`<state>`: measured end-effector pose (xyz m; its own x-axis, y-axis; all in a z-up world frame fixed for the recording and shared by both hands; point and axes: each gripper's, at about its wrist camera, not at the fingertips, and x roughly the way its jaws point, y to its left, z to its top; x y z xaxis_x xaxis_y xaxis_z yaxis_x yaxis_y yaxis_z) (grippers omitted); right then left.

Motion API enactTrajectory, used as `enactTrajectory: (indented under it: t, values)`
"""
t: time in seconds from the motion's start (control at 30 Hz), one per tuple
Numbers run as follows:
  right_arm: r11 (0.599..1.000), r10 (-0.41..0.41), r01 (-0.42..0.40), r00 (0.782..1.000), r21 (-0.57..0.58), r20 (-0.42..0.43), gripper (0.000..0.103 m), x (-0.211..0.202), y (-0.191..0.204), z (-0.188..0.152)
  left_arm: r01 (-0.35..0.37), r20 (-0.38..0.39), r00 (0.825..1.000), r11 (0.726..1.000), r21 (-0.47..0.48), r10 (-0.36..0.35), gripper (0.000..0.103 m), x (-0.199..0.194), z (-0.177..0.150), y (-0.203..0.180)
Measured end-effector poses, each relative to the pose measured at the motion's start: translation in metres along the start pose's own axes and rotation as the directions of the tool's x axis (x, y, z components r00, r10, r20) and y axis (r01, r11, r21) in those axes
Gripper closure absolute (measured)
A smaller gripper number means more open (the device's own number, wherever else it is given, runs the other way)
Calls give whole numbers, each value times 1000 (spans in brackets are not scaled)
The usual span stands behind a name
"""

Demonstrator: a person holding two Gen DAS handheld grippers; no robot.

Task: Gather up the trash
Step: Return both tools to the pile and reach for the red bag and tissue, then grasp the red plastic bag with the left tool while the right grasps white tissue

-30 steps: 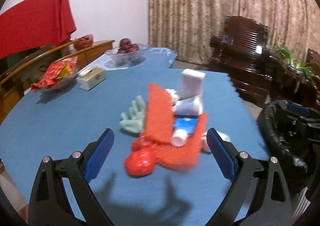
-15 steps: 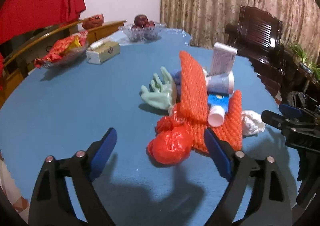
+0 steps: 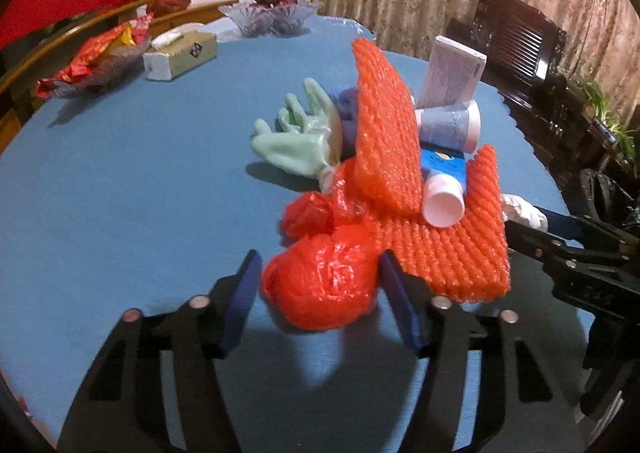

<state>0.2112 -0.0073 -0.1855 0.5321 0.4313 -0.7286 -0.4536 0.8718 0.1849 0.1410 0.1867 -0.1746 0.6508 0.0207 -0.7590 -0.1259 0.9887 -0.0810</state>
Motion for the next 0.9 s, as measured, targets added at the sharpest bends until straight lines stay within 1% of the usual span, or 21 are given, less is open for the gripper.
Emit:
enactTrajectory:
  t: [0.03,0.13,0.27,0.53,0.67,0.9]
  values:
    - [1000,21,-21,1000,-4,-5,59,0,1,0,10,-5,1000,1000,1,-10,55,1,0,-1]
    - [1000,28,-28,1000,-12,-3,63,-4,5,1,20,-2,1000,1000,0,-20,59,-2,-1,-2]
    - [1000,29,-29,999,-1,17,63,-16,3,3,17,10,1000,1000,-15,-17,60,-10,-1,-1]
    - [1000,15,-16,997,16,74,63,-49,-1,8,4,80,997,1000,2,-4,61,-45,5,-10]
    - [1000,8,-11,994,29,108,63,-67,-4,11,11,112,994,1000,2,-11,61,-62,9,-16]
    - [998,-5,-4,986,55,169,63,-101,-11,14,33,165,986,999,33,-39,61,-91,18,-41]
